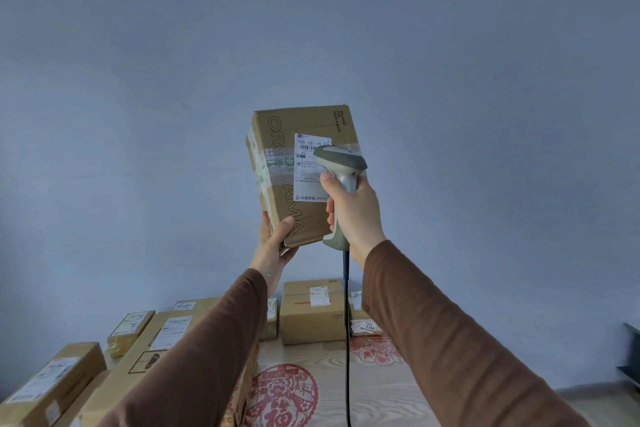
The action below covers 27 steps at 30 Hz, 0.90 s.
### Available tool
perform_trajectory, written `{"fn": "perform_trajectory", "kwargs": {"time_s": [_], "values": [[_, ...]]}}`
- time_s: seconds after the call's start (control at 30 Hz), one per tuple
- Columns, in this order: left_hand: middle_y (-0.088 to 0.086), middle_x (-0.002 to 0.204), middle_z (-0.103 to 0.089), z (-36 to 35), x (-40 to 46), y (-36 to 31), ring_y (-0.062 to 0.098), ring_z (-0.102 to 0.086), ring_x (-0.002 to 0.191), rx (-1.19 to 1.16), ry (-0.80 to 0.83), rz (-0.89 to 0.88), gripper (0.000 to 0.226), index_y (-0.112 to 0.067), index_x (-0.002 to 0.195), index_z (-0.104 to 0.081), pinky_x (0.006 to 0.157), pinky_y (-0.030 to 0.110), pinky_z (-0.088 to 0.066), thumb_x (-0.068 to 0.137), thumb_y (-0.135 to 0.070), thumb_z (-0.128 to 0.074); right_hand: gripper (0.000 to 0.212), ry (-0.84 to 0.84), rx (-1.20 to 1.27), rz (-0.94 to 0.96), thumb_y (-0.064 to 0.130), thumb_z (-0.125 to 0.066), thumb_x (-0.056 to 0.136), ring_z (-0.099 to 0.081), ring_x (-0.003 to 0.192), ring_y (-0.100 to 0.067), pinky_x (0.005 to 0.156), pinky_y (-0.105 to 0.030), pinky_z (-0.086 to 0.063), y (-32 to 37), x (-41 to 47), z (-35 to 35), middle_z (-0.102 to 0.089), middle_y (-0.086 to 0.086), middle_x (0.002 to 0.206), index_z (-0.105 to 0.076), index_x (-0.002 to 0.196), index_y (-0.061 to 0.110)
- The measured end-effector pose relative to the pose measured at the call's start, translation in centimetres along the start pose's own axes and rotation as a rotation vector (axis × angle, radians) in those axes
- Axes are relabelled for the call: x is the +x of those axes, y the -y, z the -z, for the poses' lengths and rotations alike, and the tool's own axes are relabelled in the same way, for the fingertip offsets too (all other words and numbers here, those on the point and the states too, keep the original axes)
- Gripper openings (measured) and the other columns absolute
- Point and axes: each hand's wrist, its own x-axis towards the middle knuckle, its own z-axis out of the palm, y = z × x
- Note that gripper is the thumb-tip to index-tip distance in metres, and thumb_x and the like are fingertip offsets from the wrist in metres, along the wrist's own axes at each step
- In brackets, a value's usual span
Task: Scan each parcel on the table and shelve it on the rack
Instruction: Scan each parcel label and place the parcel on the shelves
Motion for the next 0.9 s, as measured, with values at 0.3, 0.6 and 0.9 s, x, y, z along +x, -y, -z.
{"fn": "perform_trajectory", "kwargs": {"time_s": [0.3,0.6,0.9], "values": [[-0.001,0.146,-0.061,-0.4,-0.1,0.0,0.021,-0.061,0.131,0.019,-0.011,-0.005,0.083,-0.040,0.158,-0.032,0.118,0.045,-0.043,0.085,-0.046,-0.071,0.017,0.004,-0.016,0.014,0.037,-0.066,0.099,-0.052,0.050,-0.019,0.054,-0.034,-0.047,-0.1,0.7,0.2,-0.059,-0.003,0.063,-0.060,0.094,0.022],[0.001,0.145,-0.061,-0.6,0.2,0.1,0.022,-0.062,0.130,0.029,-0.019,-0.002,0.083,-0.039,0.158,-0.032,0.118,0.045,-0.043,0.085,-0.047,-0.070,0.018,0.017,-0.018,0.014,0.038,-0.066,0.099,-0.052,0.048,-0.015,0.051,-0.031,-0.047,-0.6,0.9,0.5,-0.059,-0.003,0.064,-0.060,0.092,0.023],[-0.003,0.144,-0.062,-0.5,0.3,0.1,0.017,-0.064,0.126,0.025,-0.019,0.005,0.091,-0.042,0.155,-0.036,0.115,0.043,-0.047,0.074,-0.056,-0.077,0.027,0.019,-0.048,0.043,0.041,-0.068,0.097,-0.053,0.053,-0.014,0.051,-0.031,-0.048,-1.5,1.4,1.4,-0.060,-0.002,0.068,-0.063,0.105,0.015]]}}
